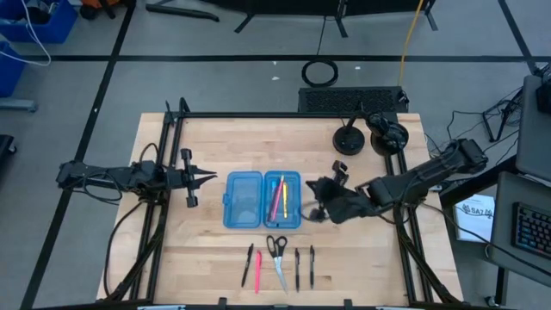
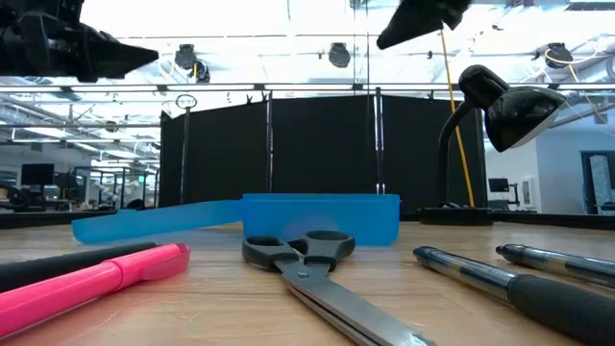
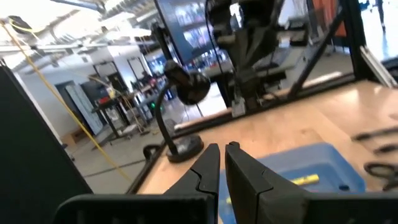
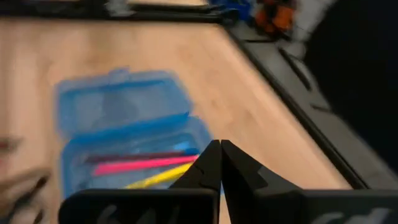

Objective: Pick & place school supplies into a supply box
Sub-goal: Put the pink pen into the blue pencil box

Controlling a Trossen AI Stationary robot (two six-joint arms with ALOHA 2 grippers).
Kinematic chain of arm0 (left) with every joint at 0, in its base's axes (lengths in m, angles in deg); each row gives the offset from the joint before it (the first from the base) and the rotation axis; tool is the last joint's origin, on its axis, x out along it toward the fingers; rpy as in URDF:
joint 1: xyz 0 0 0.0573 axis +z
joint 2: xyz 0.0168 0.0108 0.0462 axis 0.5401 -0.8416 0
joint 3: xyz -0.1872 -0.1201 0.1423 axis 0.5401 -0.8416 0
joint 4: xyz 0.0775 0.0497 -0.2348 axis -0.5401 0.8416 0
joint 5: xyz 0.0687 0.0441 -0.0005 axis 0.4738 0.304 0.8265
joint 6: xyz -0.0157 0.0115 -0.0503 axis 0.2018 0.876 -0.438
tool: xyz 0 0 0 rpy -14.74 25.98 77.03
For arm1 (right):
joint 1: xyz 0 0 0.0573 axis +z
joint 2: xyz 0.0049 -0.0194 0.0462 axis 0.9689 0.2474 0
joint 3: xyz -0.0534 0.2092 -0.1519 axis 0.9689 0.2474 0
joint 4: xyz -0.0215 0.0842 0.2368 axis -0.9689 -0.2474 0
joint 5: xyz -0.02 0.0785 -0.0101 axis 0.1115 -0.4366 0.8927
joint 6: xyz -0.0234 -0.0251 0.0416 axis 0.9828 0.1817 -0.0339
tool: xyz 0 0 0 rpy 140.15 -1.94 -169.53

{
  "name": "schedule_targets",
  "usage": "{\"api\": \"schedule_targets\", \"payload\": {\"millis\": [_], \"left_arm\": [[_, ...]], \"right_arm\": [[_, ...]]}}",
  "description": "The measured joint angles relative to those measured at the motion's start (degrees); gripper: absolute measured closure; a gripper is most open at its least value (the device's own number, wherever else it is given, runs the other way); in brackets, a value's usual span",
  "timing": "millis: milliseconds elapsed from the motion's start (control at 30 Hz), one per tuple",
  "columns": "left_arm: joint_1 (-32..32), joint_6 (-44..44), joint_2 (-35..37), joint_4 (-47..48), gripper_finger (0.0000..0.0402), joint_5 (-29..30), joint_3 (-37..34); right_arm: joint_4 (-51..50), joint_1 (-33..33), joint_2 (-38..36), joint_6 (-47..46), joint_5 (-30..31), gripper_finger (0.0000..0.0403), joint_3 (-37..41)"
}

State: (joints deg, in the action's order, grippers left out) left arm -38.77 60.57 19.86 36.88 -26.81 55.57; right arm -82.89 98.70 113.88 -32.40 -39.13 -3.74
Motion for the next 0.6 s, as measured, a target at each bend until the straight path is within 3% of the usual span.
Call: {"api": "schedule_targets", "payload": {"millis": [200, 400, 600], "left_arm": [[0.0, -2.7, 0.0, 0.8, 0.0371, 2.9, 0.0], [0.0, -7.8, 0.0, 3.9, 0.0371, 6.0, 0.0], [0.0, -12.6, 0.0, 4.7, 0.0371, 6.0, 0.0]], "right_arm": [[14.3, 3.2, -8.7, 13.0, -2.2, 0.0402, 9.4], [25.7, 5.0, -26.0, 16.9, -5.1, 0.0402, 24.3], [25.4, 0.4, -43.1, 16.9, -6.4, 0.0403, 33.6]]}}
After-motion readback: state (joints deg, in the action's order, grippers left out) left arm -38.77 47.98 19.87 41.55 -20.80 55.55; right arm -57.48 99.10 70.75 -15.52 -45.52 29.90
